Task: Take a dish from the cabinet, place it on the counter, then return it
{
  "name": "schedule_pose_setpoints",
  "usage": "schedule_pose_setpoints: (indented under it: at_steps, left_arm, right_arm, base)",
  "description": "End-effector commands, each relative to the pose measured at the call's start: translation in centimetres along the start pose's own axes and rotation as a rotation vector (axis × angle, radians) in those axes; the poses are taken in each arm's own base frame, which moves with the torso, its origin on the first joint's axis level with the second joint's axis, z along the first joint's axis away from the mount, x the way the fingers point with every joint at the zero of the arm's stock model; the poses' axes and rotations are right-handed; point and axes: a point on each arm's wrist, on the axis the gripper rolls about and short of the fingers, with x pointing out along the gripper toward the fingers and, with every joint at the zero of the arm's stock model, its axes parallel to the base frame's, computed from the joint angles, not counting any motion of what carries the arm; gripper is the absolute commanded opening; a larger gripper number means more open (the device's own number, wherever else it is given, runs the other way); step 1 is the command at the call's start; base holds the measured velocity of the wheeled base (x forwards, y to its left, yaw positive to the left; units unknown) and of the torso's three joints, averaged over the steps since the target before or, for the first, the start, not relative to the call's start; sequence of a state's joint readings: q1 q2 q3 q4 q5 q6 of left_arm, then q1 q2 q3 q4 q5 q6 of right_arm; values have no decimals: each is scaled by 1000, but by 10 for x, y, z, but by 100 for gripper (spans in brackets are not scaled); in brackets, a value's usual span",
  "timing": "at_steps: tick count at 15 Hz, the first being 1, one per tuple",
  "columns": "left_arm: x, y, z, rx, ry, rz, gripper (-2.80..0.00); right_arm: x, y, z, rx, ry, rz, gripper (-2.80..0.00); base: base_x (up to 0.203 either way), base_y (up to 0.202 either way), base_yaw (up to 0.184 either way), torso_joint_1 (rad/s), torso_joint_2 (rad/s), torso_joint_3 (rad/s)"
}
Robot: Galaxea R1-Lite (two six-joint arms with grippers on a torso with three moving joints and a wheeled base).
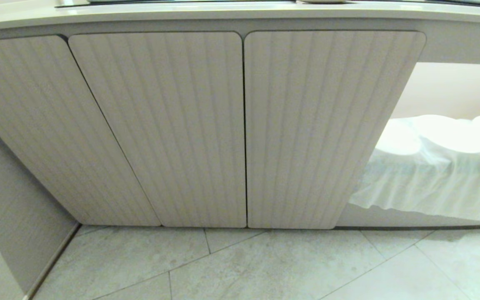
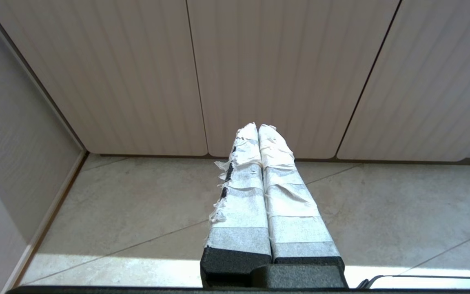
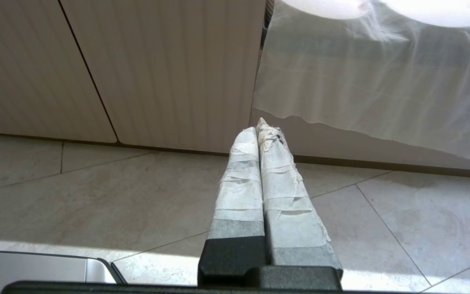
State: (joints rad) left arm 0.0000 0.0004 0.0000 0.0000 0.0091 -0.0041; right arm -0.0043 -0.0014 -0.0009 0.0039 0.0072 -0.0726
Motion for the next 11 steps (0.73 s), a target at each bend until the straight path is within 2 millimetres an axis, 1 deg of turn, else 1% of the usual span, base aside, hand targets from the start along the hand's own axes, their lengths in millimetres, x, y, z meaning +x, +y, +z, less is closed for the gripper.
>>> schedule_pose_setpoints:
  at_steps: [1,11]
  left_arm:
    - [0,0,0,-1,0,0,-280]
    - [0,0,0,-1,0,1,-280]
  right_arm:
    - [0,0,0,-1,2,0,-280]
    - [0,0,0,10,0,1,-280]
  base:
    - [0,0,0,0,0,0]
    - [0,0,0,0,0,0]
